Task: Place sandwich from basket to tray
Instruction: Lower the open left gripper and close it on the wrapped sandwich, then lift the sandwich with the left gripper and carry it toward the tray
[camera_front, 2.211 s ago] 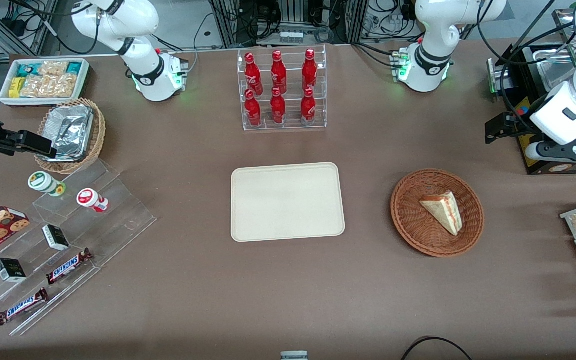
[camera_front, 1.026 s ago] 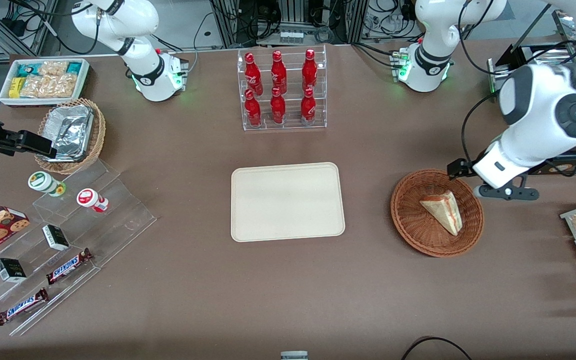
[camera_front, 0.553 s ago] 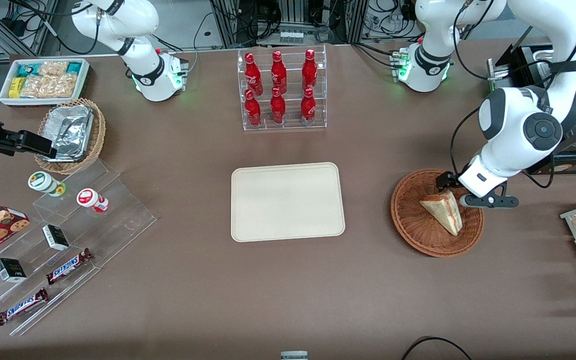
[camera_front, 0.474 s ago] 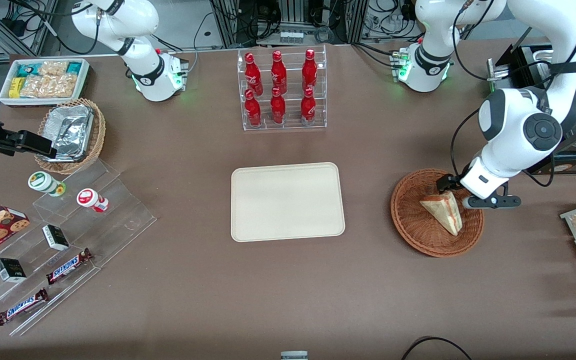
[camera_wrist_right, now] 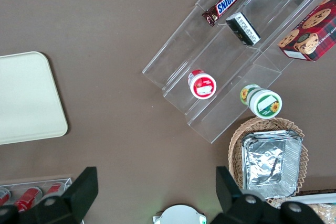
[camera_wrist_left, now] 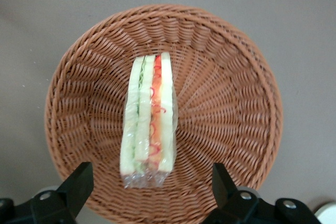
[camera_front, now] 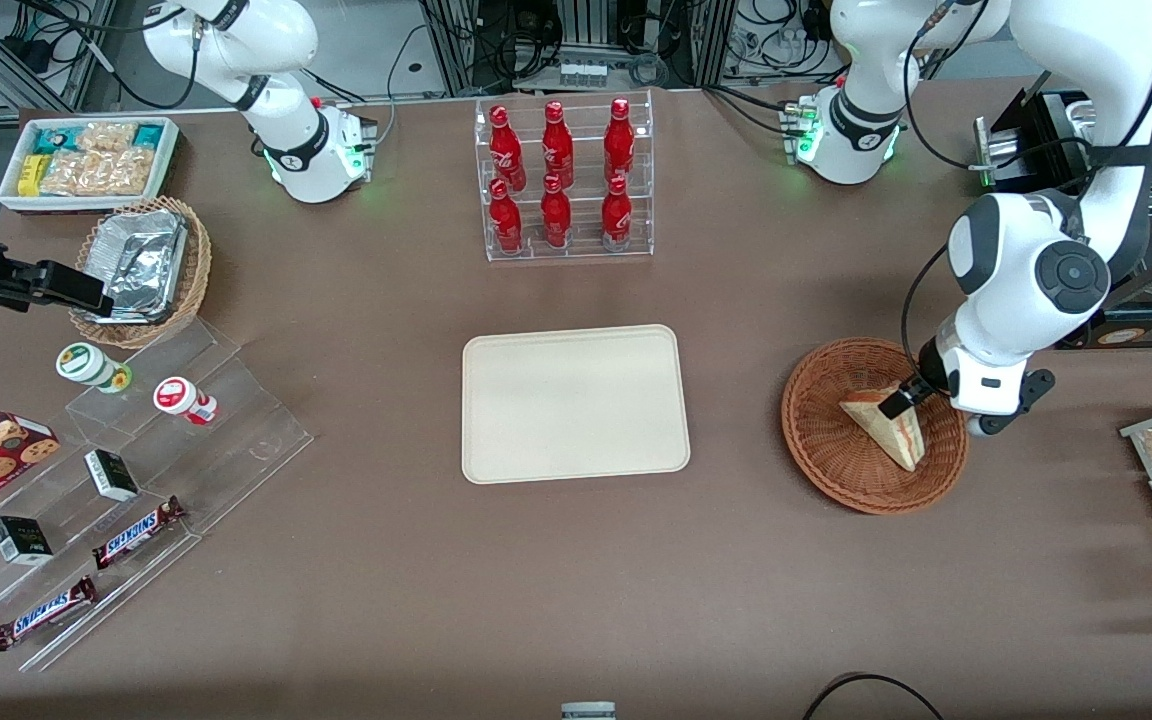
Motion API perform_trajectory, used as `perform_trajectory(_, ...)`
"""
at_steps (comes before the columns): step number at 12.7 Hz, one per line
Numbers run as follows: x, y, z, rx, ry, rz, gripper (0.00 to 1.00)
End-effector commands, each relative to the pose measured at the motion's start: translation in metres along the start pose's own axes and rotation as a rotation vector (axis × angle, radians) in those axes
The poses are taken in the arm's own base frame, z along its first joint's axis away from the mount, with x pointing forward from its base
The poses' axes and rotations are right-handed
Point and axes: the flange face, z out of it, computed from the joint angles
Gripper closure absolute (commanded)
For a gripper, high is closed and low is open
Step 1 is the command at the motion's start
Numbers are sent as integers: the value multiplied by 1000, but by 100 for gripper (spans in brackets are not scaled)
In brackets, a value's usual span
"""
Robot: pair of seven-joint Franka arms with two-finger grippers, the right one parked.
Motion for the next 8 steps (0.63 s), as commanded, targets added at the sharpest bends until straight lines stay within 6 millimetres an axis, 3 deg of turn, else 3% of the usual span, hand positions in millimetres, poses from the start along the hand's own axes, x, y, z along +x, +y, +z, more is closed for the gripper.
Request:
perform_trajectory(1, 1, 4, 9, -14, 8, -53, 0)
perform_trajectory(8, 3, 5, 37, 2, -10, -58, 0)
